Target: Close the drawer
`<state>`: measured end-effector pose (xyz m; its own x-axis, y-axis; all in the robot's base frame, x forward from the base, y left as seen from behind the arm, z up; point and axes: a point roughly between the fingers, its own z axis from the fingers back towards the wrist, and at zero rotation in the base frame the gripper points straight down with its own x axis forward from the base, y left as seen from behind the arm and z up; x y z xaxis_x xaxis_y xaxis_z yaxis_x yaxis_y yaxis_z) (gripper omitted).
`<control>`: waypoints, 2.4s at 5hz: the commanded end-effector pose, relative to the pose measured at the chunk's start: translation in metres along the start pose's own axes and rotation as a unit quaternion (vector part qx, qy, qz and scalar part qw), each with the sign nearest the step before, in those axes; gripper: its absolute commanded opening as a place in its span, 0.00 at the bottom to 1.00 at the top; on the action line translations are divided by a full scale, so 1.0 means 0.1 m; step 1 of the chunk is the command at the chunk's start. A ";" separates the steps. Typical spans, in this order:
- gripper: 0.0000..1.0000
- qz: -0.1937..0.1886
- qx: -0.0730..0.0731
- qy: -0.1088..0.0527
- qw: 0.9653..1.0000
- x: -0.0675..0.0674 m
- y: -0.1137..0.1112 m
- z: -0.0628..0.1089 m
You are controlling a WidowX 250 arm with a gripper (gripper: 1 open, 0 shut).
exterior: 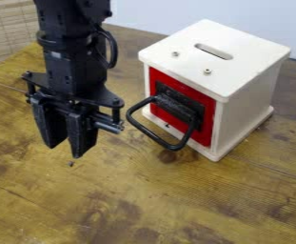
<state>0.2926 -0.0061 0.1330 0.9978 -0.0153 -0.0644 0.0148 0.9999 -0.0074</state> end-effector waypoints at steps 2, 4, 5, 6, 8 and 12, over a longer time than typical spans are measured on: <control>0.00 0.001 -0.004 -0.003 1.000 0.04 0.05 -0.04; 0.00 0.005 -0.009 -0.008 1.000 0.07 0.07 -0.02; 0.00 0.006 -0.010 -0.012 1.000 0.08 0.09 0.00; 0.00 0.008 -0.011 -0.016 1.000 0.10 0.09 0.03; 0.00 0.011 -0.011 -0.023 1.000 0.13 0.11 0.07; 0.00 0.023 -0.015 -0.026 0.999 0.19 0.12 0.10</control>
<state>0.3047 0.0006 0.1264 0.9975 0.0144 -0.0687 -0.0167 0.9994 -0.0317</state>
